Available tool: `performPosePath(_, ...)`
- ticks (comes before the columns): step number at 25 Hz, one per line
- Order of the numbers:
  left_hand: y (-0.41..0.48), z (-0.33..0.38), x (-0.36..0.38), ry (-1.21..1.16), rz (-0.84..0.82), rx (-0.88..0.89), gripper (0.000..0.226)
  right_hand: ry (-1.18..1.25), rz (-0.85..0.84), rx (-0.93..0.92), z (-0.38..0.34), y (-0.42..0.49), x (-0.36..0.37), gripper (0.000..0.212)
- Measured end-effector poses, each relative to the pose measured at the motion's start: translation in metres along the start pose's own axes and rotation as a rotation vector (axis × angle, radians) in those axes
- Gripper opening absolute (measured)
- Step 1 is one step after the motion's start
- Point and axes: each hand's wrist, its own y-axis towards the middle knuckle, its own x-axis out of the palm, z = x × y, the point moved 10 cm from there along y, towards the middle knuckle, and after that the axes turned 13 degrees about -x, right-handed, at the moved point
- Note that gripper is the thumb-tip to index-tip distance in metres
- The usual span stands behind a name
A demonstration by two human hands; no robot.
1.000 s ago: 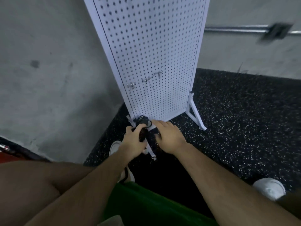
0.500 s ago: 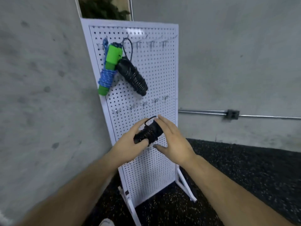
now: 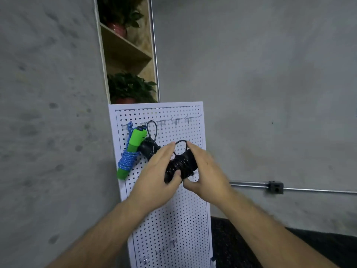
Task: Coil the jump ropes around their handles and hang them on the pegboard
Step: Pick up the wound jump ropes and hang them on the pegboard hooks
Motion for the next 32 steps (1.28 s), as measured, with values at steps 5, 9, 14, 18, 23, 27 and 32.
performPosePath(5,0.048,0.009,-0.004,0.206,0.068,0.001,0.074,0.003,-0.003,-0.006,0.025,0.054,-0.009,0.104)
performPosePath(9,0.085,-0.004,-0.002,0.318,0.053,-0.056,0.081,0.004,-0.066,-0.019,0.043,0.092,-0.006,0.105)
performPosePath(14,0.11,-0.021,-0.002,0.285,0.06,-0.105,0.072,0.029,-0.127,-0.014,0.057,0.121,0.003,0.108)
performPosePath(18,0.121,-0.032,0.004,0.373,0.023,-0.136,0.073,0.068,-0.165,0.028,0.067,0.126,0.021,0.108)
performPosePath(23,0.113,-0.04,0.016,0.504,0.0,-0.128,0.069,0.067,-0.095,0.039,0.072,0.116,0.037,0.099)
performPosePath(27,0.094,-0.041,0.021,0.469,-0.011,-0.077,0.069,-0.028,-0.077,0.03,0.073,0.104,0.048,0.097)
performPosePath(32,0.079,-0.045,0.033,0.417,-0.021,-0.067,0.068,-0.127,-0.088,-0.023,0.063,0.084,0.052,0.091)
